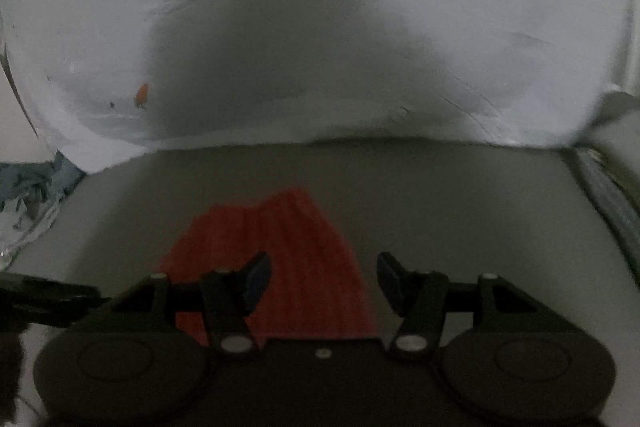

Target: Fold clothes

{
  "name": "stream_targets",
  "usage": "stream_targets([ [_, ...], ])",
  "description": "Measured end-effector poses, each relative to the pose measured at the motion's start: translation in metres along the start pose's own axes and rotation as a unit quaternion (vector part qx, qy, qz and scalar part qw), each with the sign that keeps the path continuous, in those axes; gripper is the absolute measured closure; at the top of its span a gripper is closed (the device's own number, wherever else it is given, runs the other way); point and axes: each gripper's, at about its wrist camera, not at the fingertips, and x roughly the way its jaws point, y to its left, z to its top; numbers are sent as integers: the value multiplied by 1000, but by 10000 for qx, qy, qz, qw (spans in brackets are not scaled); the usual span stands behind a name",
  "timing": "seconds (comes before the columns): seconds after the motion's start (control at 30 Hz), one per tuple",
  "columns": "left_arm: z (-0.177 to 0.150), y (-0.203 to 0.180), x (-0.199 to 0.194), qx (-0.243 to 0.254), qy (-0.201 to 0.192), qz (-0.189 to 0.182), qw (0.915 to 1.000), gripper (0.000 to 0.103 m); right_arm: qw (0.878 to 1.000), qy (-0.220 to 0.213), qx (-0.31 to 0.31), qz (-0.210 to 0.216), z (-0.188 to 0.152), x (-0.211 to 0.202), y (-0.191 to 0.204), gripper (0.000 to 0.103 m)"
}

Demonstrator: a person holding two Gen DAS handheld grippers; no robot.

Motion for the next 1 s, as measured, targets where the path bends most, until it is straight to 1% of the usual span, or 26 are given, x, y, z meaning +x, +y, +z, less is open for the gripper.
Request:
stream_targets([
  [0.1, 26, 4, 35, -56, 170, -185, 9997, 18, 9994, 221, -197, 179, 21, 43, 4, 44],
  [0.17, 29, 0, 53, 25, 347, -211, 9992, 18, 9983, 379, -334, 301, 31, 70, 7, 44],
  [0.2, 24, -1, 52, 94, 376, -219, 9990, 18, 9974, 509, -371, 353, 34, 83, 7, 44],
  [0.3, 25, -4, 61, 131, 350, -235, 9990, 18, 9949, 768, -550, 361, 35, 109, 7, 44],
  [0.37, 26, -4, 63, 98, 245, -316, 9992, 20, 9927, 925, -684, 372, 33, 123, 7, 44],
  [0.4, 26, -5, 64, 84, 192, -352, 9992, 21, 9913, 1014, -747, 383, 31, 129, 8, 57],
  [0.43, 26, -5, 63, 92, 130, -346, 9993, 35, 9899, 1084, -815, 415, 30, 132, 8, 85],
  [0.47, 26, -4, 63, 100, 73, -332, 9994, 55, 9892, 1112, -841, 460, 28, 133, 7, 96],
  [0.5, 25, -2, 59, 97, 61, -243, 9996, 63, 9897, 1058, -793, 544, 28, 130, 7, 99],
  [0.53, 24, 4, 54, -5, 14, -288, 9996, 80, 9903, 989, -698, 682, 30, 125, 5, 99],
  [0.57, 23, 10, 50, -107, -33, -333, 9994, 84, 9900, 943, -542, 898, 32, 121, 3, 99],
  [0.63, 20, 21, 40, -321, -130, -434, 9985, 85, 9870, 863, -211, 1339, 37, 112, -1, 99],
  [0.73, 13, 54, 23, -1068, -348, -900, 9896, 84, 9761, 730, 198, 2035, 46, 103, -5, 99],
  [0.77, 12, 64, 21, -1254, -366, -954, 9868, 84, 9733, 674, 305, 2173, 49, 103, -6, 99],
  [0.8, 12, 70, 21, -1293, -372, -905, 9868, 83, 9716, 648, 380, 2244, 50, 106, -6, 99],
  [0.83, 14, 71, 25, -1235, -334, -773, 9888, 83, 9704, 665, 422, 2284, 51, 113, -5, 99],
  [0.9, 18, 72, 33, -1121, -255, -513, 9920, 82, 9741, 782, 353, 2092, 50, 130, -5, 98],
  [0.93, 20, 71, 39, -1085, -181, -458, 9929, 80, 9762, 845, 306, 1974, 49, 139, -4, 97],
  [0.97, 22, 68, 46, -1022, -86, -397, 9939, 71, 9797, 912, 216, 1773, 48, 147, -3, 95],
  [1.0, 24, 65, 52, -955, -1, -336, 9949, 68, 9832, 980, 107, 1537, 47, 155, -2, 95],
])
